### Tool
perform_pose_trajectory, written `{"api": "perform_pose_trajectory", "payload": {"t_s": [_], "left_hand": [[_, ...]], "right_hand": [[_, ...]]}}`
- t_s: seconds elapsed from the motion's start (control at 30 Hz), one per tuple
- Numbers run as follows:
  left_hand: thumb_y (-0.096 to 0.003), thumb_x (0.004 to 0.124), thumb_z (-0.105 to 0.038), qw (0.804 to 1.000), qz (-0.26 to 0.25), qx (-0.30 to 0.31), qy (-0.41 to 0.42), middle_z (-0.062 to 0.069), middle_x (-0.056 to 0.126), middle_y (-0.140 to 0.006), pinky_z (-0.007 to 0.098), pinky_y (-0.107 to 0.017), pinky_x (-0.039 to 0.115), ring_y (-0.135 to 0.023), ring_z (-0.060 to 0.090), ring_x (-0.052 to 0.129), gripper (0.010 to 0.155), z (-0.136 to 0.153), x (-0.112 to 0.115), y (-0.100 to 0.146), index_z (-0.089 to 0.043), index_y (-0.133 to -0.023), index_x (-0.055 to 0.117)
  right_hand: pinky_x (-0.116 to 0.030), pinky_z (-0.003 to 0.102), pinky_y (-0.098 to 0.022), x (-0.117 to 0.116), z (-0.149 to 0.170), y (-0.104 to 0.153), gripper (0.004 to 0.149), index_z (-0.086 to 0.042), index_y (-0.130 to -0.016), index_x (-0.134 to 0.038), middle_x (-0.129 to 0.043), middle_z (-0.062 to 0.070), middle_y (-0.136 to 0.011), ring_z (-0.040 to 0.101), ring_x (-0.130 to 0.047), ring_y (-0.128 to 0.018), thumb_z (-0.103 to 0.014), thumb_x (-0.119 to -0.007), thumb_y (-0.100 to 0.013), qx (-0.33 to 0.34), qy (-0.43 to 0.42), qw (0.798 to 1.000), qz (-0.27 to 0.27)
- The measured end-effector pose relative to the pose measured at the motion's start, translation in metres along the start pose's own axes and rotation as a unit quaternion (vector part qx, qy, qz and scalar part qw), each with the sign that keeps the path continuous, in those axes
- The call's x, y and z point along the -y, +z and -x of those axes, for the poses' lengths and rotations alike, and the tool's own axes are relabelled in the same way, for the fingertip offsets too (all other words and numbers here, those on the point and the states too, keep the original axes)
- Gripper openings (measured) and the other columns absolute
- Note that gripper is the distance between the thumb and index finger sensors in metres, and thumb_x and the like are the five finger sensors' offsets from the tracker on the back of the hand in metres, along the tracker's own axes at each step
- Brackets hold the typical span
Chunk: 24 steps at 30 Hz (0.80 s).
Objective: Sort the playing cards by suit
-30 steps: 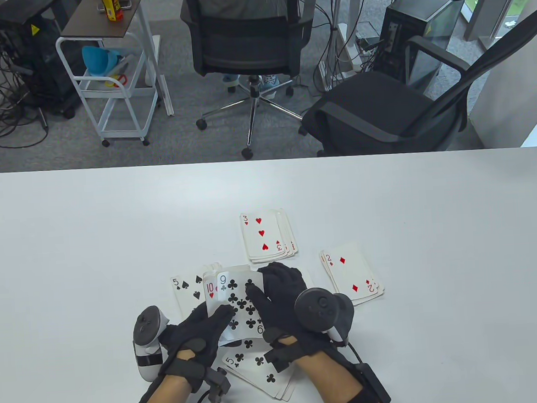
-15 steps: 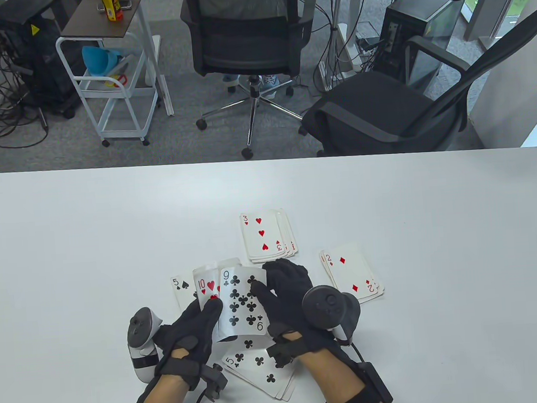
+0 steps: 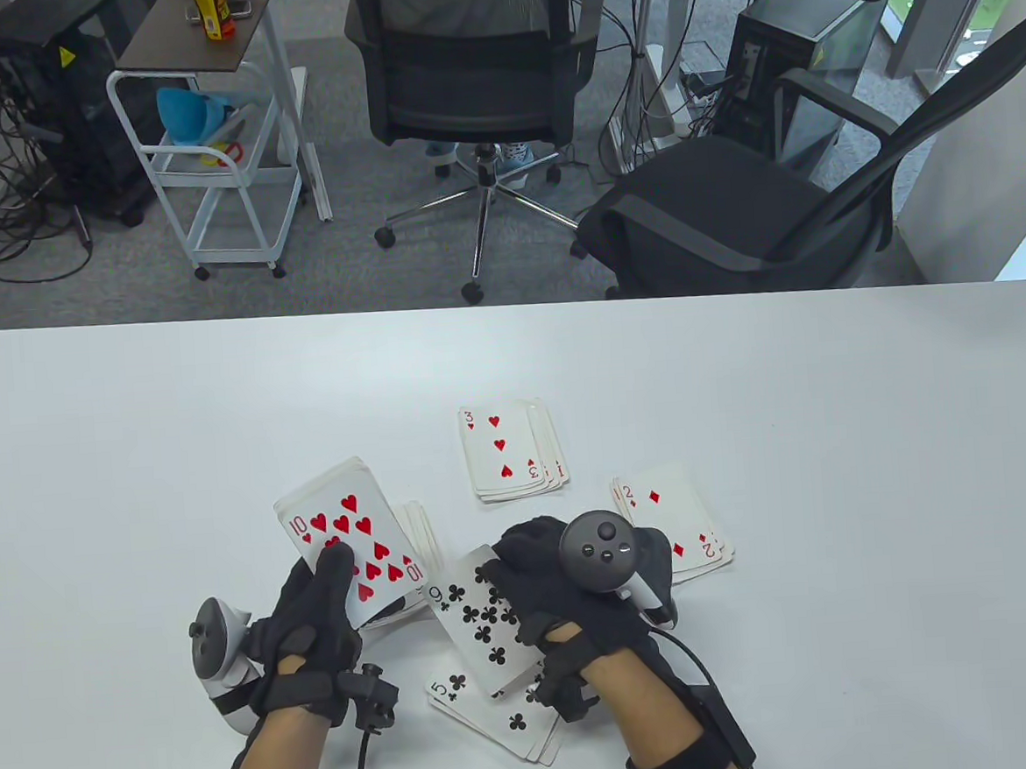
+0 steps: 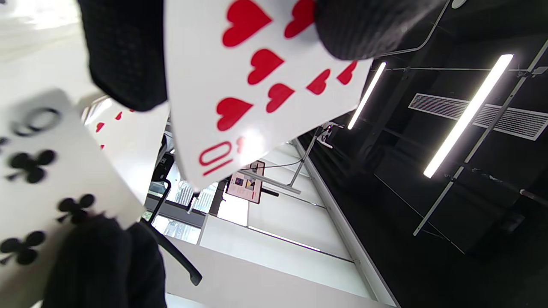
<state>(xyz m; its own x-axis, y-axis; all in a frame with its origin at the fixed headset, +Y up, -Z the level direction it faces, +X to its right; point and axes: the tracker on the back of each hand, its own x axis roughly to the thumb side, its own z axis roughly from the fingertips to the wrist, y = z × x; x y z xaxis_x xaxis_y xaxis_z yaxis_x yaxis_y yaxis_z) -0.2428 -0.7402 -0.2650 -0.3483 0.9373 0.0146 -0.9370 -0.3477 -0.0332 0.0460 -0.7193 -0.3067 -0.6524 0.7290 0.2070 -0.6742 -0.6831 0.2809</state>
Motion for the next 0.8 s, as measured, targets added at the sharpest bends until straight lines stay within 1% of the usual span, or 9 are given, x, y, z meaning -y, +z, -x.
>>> {"api": "perform_pose_trajectory", "payload": {"t_s": [0.1, 0.2, 0.27, 0.4, 0.47, 0.53, 0.63, 0.73, 0.8], "left_hand": [[-0.0539, 0.076, -0.05, 1.0, -0.001, 0.004, -0.002, 0.001, 0.091, -0.091, 0.039, -0.045, 0.094, -0.073, 0.027, 0.101, 0.052, 0.0, 0.002, 0.001, -0.023, -0.098, 0.072], [-0.0539, 0.076, -0.05, 1.0, 0.002, 0.001, -0.003, 0.001, 0.091, -0.091, 0.039, -0.045, 0.094, -0.073, 0.027, 0.101, 0.052, 0.002, 0.003, 0.001, -0.023, -0.098, 0.072], [-0.0539, 0.076, -0.05, 1.0, 0.003, -0.001, -0.005, 0.002, 0.091, -0.091, 0.039, -0.045, 0.094, -0.073, 0.027, 0.101, 0.052, 0.002, 0.004, 0.001, -0.023, -0.098, 0.072], [-0.0539, 0.076, -0.05, 1.0, 0.005, -0.004, -0.009, 0.002, 0.091, -0.091, 0.039, -0.045, 0.094, -0.073, 0.027, 0.101, 0.052, 0.003, 0.004, 0.001, -0.023, -0.098, 0.072], [-0.0539, 0.076, -0.05, 1.0, 0.006, -0.005, -0.01, 0.001, 0.091, -0.091, 0.039, -0.045, 0.094, -0.073, 0.027, 0.101, 0.052, 0.004, 0.004, 0.001, -0.023, -0.098, 0.072], [-0.0539, 0.076, -0.05, 1.0, 0.006, -0.008, -0.014, 0.002, 0.091, -0.091, 0.039, -0.045, 0.094, -0.073, 0.027, 0.101, 0.052, 0.005, 0.004, 0.001, -0.023, -0.098, 0.072], [-0.0539, 0.076, -0.05, 1.0, 0.008, -0.009, -0.013, 0.002, 0.091, -0.091, 0.039, -0.045, 0.094, -0.073, 0.027, 0.101, 0.052, 0.006, 0.004, 0.0, -0.023, -0.098, 0.072], [-0.0542, 0.076, -0.049, 1.0, 0.015, -0.017, -0.018, 0.002, 0.09, -0.091, 0.039, -0.046, 0.094, -0.073, 0.028, 0.101, 0.052, 0.008, 0.006, 0.0, -0.022, -0.098, 0.071], [-0.0547, 0.075, -0.047, 0.999, 0.024, -0.023, -0.026, 0.003, 0.088, -0.092, 0.039, -0.046, 0.093, -0.074, 0.028, 0.1, 0.053, 0.009, 0.009, 0.0, -0.021, -0.1, 0.068]], "right_hand": [[-0.027, 0.076, -0.067, -0.009, -0.003, -0.002, 0.036, -0.013, -0.085, -0.085, -0.061, 0.021, -0.105, 0.053, -0.038, -0.104, -0.033, -0.087, -0.055, -0.009, 0.05, 0.996, -0.077], [-0.026, 0.076, -0.067, -0.024, -0.006, -0.003, 0.036, -0.014, -0.084, -0.086, -0.06, 0.022, -0.105, 0.054, -0.035, -0.104, -0.033, -0.09, -0.054, -0.028, 0.068, 0.989, -0.124], [-0.025, 0.076, -0.067, -0.032, -0.008, -0.004, 0.037, -0.014, -0.084, -0.084, -0.058, 0.022, -0.105, 0.053, -0.034, -0.104, -0.033, -0.092, -0.053, -0.037, 0.093, 0.986, -0.136], [-0.027, 0.075, -0.068, -0.042, -0.01, -0.005, 0.04, -0.015, -0.084, -0.082, -0.059, 0.022, -0.105, 0.053, -0.036, -0.103, -0.035, -0.094, -0.052, -0.054, 0.186, 0.975, -0.111], [-0.031, 0.074, -0.068, -0.042, -0.008, -0.005, 0.047, -0.012, -0.086, -0.077, -0.058, 0.022, -0.105, 0.053, -0.037, -0.103, -0.038, -0.095, -0.051, -0.065, 0.203, 0.971, -0.11], [-0.034, 0.073, -0.068, -0.038, -0.008, -0.004, 0.049, -0.01, -0.085, -0.076, -0.059, 0.023, -0.103, 0.054, -0.04, -0.102, -0.038, -0.095, -0.051, -0.065, 0.203, 0.974, -0.083], [-0.036, 0.072, -0.068, -0.031, -0.009, -0.003, 0.046, -0.01, -0.084, -0.078, -0.063, 0.023, -0.101, 0.053, -0.044, -0.1, -0.042, -0.089, -0.053, -0.051, 0.171, 0.982, -0.059], [-0.039, 0.072, -0.067, -0.021, -0.008, 0.0, 0.044, -0.009, -0.08, -0.081, -0.068, 0.023, -0.098, 0.054, -0.049, -0.098, -0.045, -0.079, -0.056, -0.026, 0.116, 0.993, -0.007], [-0.041, 0.072, -0.067, -0.016, -0.008, 0.002, 0.045, -0.009, -0.082, -0.08, -0.068, 0.023, -0.098, 0.054, -0.052, -0.097, -0.046, -0.075, -0.057, -0.009, 0.074, 0.997, 0.023]]}}
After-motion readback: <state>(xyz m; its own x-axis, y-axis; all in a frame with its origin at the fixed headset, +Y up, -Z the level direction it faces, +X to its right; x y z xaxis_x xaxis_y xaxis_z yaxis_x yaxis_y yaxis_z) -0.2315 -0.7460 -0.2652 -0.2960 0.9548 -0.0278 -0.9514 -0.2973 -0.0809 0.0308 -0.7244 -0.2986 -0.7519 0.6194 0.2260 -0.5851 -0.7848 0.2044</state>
